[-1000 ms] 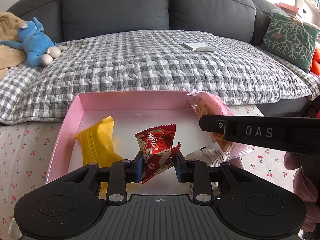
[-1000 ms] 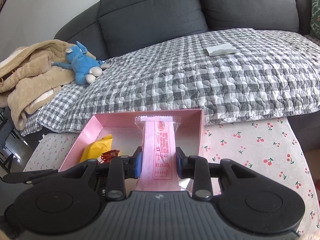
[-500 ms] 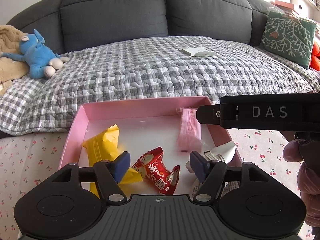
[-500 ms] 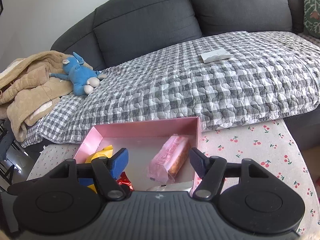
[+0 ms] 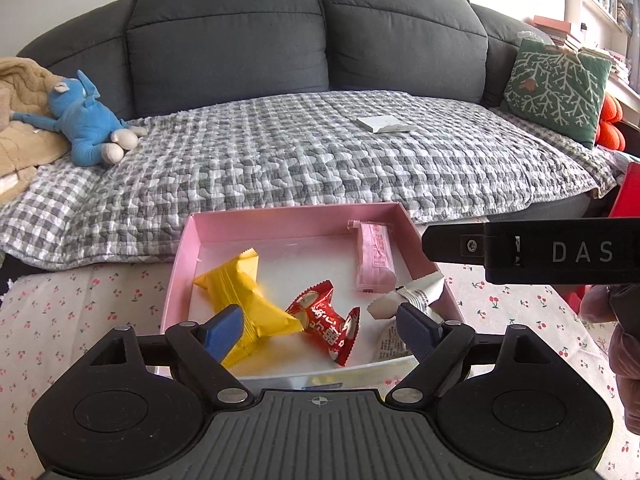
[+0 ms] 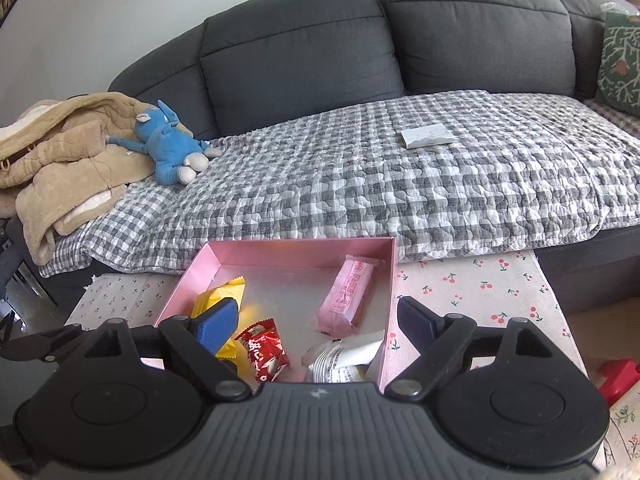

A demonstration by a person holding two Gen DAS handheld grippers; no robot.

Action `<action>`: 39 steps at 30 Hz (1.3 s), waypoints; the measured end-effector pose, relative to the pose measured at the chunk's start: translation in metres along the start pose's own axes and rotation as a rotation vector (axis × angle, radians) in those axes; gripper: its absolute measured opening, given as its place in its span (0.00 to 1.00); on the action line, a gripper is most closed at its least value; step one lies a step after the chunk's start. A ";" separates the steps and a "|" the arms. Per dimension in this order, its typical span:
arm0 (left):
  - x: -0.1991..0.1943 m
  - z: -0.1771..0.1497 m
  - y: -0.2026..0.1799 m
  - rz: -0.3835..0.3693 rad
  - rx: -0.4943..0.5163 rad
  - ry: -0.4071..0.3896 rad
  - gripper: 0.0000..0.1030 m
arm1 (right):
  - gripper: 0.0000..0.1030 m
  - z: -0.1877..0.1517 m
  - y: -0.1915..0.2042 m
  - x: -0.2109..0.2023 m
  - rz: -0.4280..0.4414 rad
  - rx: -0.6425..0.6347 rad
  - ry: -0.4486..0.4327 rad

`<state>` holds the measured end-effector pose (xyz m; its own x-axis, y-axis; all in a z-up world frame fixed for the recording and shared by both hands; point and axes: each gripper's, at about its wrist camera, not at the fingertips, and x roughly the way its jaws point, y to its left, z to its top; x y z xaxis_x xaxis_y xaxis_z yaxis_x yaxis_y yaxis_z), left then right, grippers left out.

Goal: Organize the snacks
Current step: 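Withdraw both tools from the box back toward the snack pile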

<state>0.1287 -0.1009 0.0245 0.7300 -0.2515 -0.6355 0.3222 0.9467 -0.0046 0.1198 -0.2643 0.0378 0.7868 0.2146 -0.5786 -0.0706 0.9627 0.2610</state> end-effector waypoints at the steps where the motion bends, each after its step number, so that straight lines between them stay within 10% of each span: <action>1: -0.005 -0.001 0.001 -0.002 -0.003 -0.003 0.85 | 0.84 -0.002 0.002 -0.003 -0.004 -0.005 0.001; 39: -0.086 -0.106 0.053 0.119 0.127 -0.043 0.93 | 0.97 -0.092 0.064 -0.059 -0.034 -0.152 -0.031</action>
<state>0.0187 -0.0080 -0.0026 0.7918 -0.1506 -0.5919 0.3036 0.9380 0.1675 0.0121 -0.1997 0.0174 0.8087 0.1785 -0.5605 -0.1335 0.9837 0.1207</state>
